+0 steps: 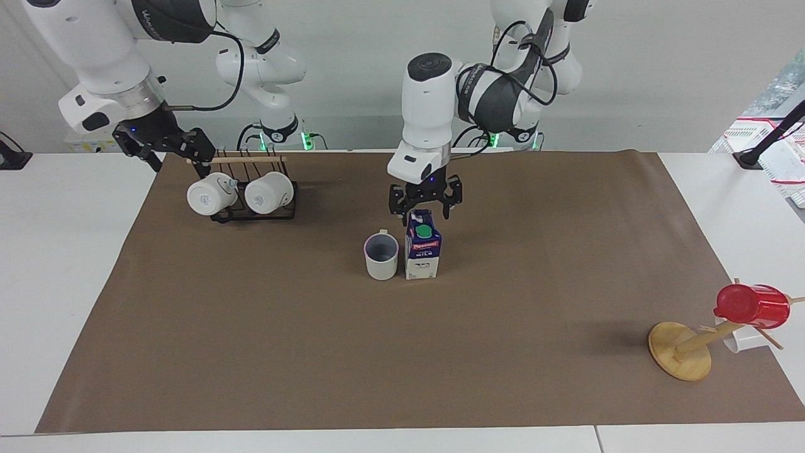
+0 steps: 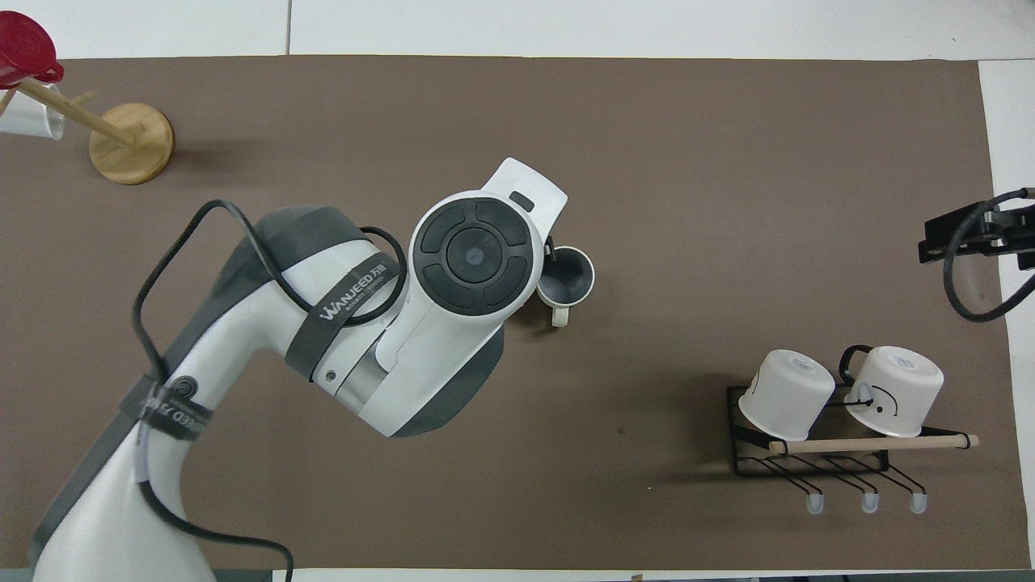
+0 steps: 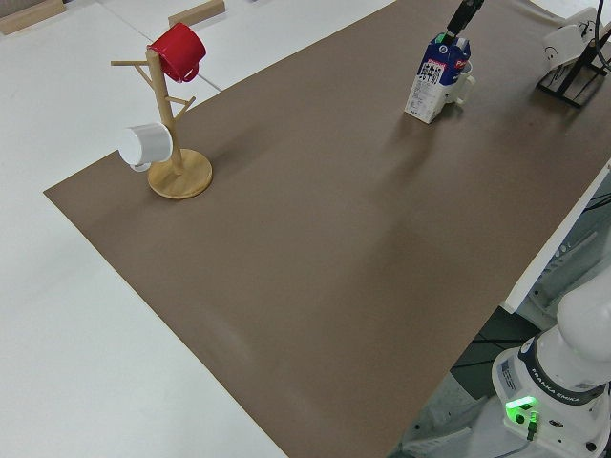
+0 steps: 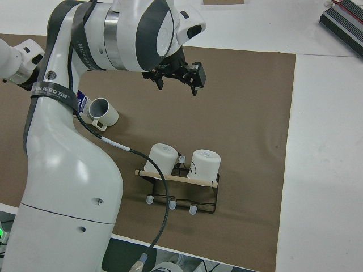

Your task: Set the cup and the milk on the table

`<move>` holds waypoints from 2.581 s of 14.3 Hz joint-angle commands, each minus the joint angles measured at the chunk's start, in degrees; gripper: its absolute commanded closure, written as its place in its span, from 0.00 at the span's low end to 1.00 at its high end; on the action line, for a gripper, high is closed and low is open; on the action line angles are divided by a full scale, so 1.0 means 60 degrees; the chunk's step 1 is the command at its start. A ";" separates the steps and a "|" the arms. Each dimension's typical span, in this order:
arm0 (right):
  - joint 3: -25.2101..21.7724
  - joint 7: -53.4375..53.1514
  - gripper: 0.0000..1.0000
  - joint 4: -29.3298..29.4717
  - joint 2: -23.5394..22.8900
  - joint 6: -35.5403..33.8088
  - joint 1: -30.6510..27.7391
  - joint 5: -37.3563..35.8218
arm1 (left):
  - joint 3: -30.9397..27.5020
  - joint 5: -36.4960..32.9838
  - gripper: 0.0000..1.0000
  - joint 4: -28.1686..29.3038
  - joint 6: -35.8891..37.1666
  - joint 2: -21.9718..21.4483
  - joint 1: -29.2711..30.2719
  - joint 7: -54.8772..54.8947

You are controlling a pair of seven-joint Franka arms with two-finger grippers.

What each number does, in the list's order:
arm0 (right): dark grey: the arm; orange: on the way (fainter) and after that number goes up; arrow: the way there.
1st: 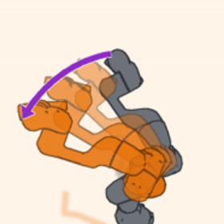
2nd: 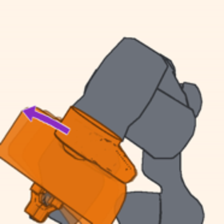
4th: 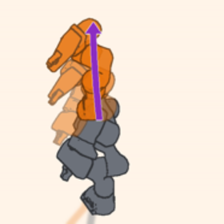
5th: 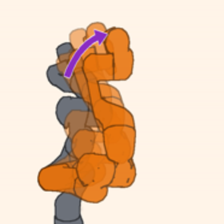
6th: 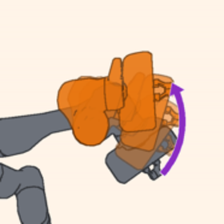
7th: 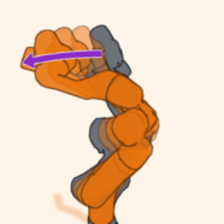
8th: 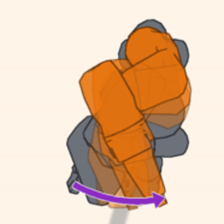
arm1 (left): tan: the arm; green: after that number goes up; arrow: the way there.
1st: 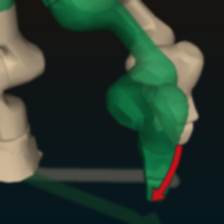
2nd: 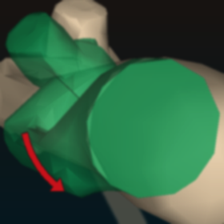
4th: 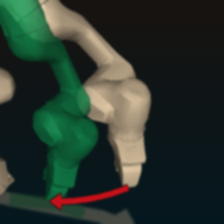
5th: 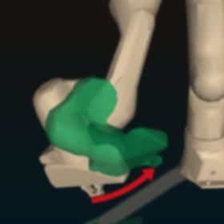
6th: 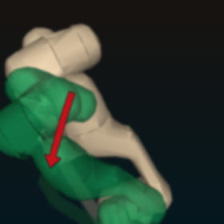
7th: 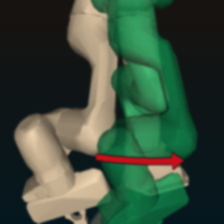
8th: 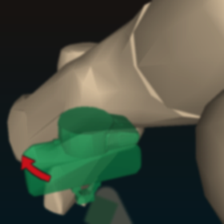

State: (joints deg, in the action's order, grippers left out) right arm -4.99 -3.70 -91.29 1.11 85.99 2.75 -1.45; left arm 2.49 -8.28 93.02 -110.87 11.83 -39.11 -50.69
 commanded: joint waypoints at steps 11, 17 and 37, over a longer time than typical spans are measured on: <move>0.0040 0.0103 0.00 -0.0005 0.0063 -0.0079 -0.0062 0.0007 | -0.0108 0.1556 0.00 0.0465 0.1264 -0.1841 0.4464 0.5733; 0.0055 0.0103 0.00 -0.0020 0.0064 -0.0079 -0.0018 0.0008 | -0.0137 0.1513 0.00 -0.0779 0.3081 -0.1856 0.5989 0.7961; 0.0040 0.0572 0.00 0.0156 0.0005 0.0184 0.0055 0.0022 | -0.0079 0.1615 0.00 -0.0445 0.3582 -0.2177 0.6445 0.8726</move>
State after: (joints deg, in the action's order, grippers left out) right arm -4.94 -1.19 -90.87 1.08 87.99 3.40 -1.45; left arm 1.63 0.30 88.22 -88.96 0.55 -1.45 0.20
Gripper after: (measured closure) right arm 0.000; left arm 0.000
